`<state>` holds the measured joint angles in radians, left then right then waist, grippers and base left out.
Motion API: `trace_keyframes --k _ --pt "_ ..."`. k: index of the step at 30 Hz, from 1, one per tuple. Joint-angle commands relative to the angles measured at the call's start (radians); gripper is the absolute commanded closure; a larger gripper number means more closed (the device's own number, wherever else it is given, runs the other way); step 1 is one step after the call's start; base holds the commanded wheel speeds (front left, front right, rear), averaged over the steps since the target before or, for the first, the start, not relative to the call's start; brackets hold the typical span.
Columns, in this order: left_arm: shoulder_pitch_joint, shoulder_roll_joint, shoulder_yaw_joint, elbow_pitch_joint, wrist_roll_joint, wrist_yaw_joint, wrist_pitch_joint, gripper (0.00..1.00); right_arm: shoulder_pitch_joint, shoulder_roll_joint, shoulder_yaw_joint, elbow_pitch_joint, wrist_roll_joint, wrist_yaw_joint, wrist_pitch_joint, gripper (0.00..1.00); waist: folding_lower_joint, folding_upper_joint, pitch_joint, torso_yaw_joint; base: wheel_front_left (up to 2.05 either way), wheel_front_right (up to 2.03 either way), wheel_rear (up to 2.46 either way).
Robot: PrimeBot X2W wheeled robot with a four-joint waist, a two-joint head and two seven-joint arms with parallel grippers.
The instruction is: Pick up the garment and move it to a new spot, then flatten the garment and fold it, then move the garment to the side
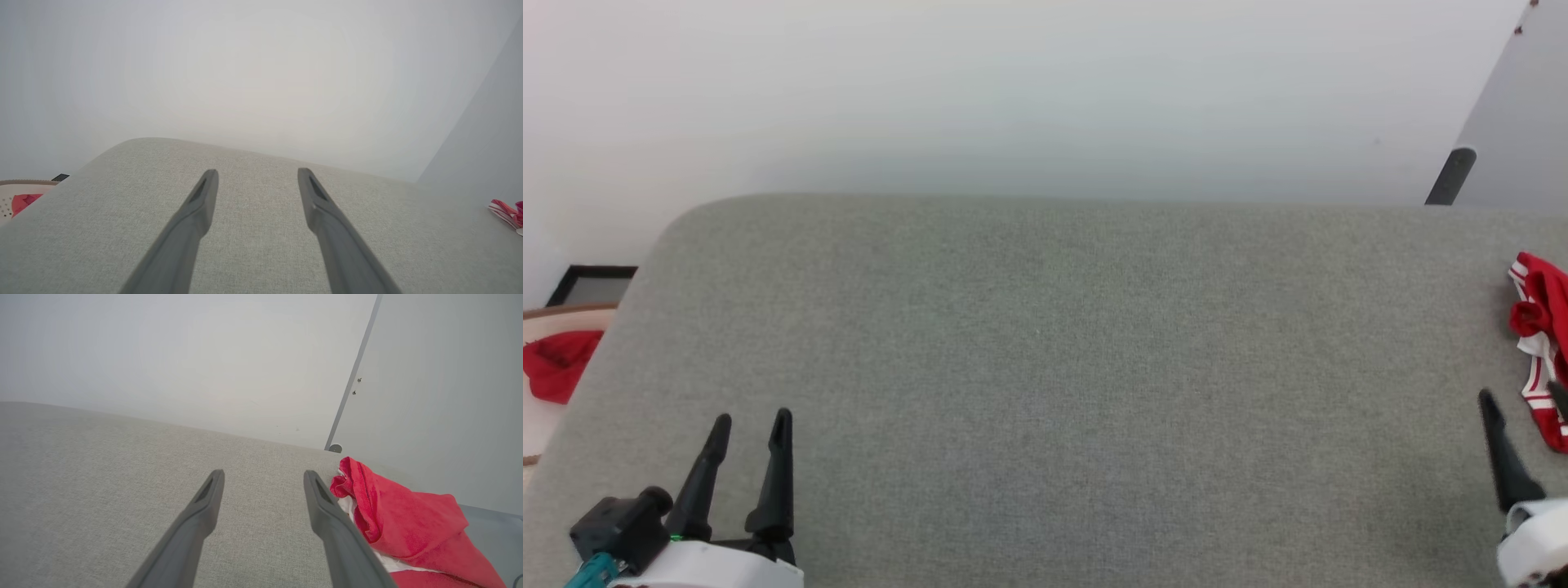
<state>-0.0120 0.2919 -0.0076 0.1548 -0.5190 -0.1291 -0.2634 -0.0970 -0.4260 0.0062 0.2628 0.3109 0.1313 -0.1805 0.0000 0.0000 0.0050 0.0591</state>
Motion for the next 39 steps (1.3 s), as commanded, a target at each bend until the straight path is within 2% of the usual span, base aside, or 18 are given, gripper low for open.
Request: trace_keyframes --k 1,12,29,30,33,39 --pt "0.013 0.005 0.003 0.003 0.005 -0.003 0.000 0.00 0.027 0.018 -0.006 -0.008 -0.008 -0.001 -0.015 0.00 0.0000 0.0000 -0.014 0.005 0.00 0.00 0.00" --pt "0.035 0.020 -0.009 0.024 0.009 -0.003 0.000 0.00 0.134 0.101 -0.058 -0.022 -0.036 -0.001 -0.051 0.00 0.0000 0.0000 -0.032 0.004 0.00 0.00 0.00" --pt "0.025 0.026 -0.032 0.049 0.030 -0.003 0.000 0.00 0.187 0.132 -0.074 -0.054 -0.033 -0.001 -0.072 0.00 0.0000 0.0000 -0.036 0.010 0.00 0.00 0.00" --pt "0.029 0.025 -0.034 0.052 0.025 0.000 0.000 1.00 0.173 0.130 -0.072 -0.047 -0.035 0.000 -0.066 1.00 0.0000 0.0000 -0.036 0.010 0.00 0.00 0.00" --pt "0.045 0.004 -0.042 0.077 0.022 0.000 0.001 1.00 0.174 0.150 -0.065 -0.020 -0.032 0.000 -0.064 1.00 0.0000 0.0000 -0.036 0.010 0.00 0.00 0.00" --pt "0.034 -0.017 -0.031 0.080 -0.066 0.000 0.031 1.00 0.157 0.170 -0.072 -0.015 0.073 0.000 -0.033 1.00 0.0000 0.0000 -0.035 0.007 0.00 0.00 0.00"
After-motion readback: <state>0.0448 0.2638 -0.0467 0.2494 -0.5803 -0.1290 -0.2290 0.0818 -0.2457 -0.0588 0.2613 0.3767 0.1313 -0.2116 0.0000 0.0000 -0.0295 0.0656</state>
